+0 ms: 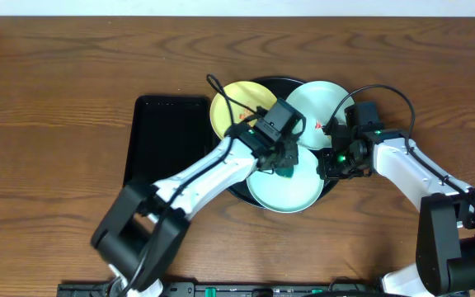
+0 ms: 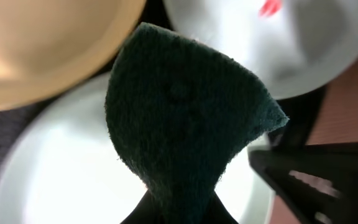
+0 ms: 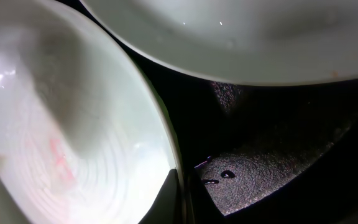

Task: Clean dirty plates on tray and stack at the side
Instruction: 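Scrub the front pale green plate with the sponge in the left gripper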

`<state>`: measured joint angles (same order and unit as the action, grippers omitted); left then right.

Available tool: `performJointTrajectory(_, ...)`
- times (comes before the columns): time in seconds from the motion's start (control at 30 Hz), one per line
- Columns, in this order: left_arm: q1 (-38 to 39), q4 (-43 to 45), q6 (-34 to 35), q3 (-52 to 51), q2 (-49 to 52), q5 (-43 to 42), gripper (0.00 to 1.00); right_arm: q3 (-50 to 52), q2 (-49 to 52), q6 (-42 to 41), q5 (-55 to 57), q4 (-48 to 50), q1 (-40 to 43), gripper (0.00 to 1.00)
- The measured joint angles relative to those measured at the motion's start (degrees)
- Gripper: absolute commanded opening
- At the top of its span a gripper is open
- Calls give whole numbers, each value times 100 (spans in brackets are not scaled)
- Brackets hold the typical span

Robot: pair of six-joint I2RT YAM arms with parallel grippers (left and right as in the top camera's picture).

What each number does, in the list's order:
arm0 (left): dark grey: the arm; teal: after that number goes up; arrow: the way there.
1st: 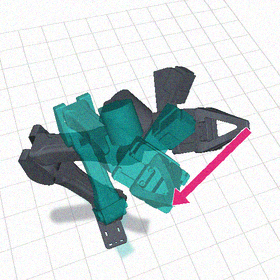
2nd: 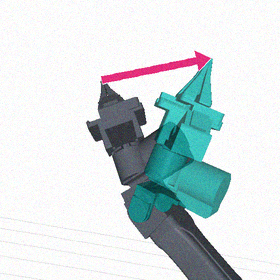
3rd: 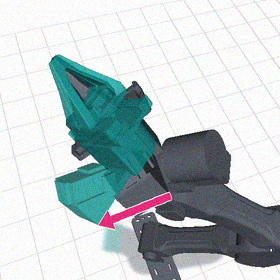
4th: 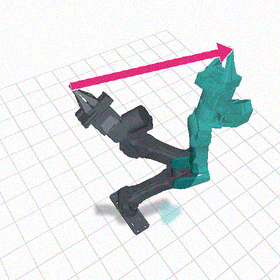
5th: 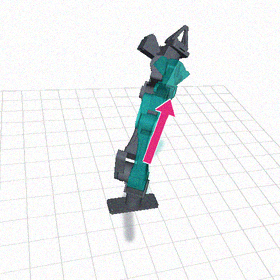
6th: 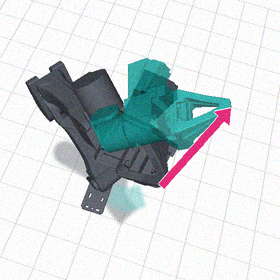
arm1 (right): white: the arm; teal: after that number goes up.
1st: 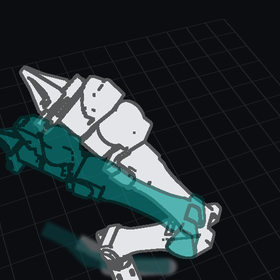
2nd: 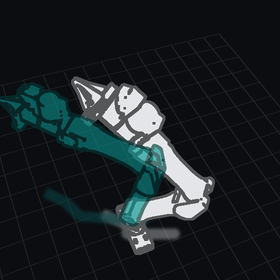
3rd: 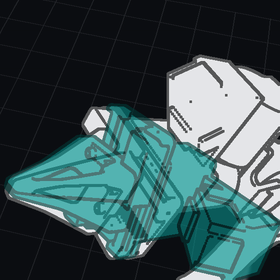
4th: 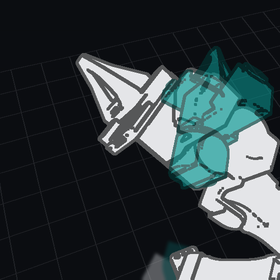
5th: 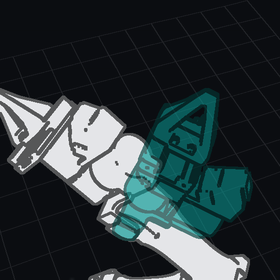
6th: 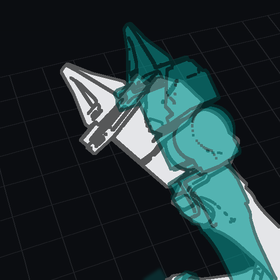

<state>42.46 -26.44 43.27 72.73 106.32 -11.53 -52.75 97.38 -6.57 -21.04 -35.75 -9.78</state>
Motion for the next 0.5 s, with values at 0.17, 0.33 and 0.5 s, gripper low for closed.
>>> performJointTrajectory(0.17, 214, 96, 190, 0, 503, -247, 7, 0, 0, 0, 0, -2, 0, 1)
performJointTrajectory(0.33, 302, -199, 216, 42, 605, -247, 7, 0, 0, 2, 0, -63, -2, 1)
performJointTrajectory(0.5, 138, -1102, 234, 142, 564, 101, 7, 0, 2, 0, -20, -74, -4, 1)
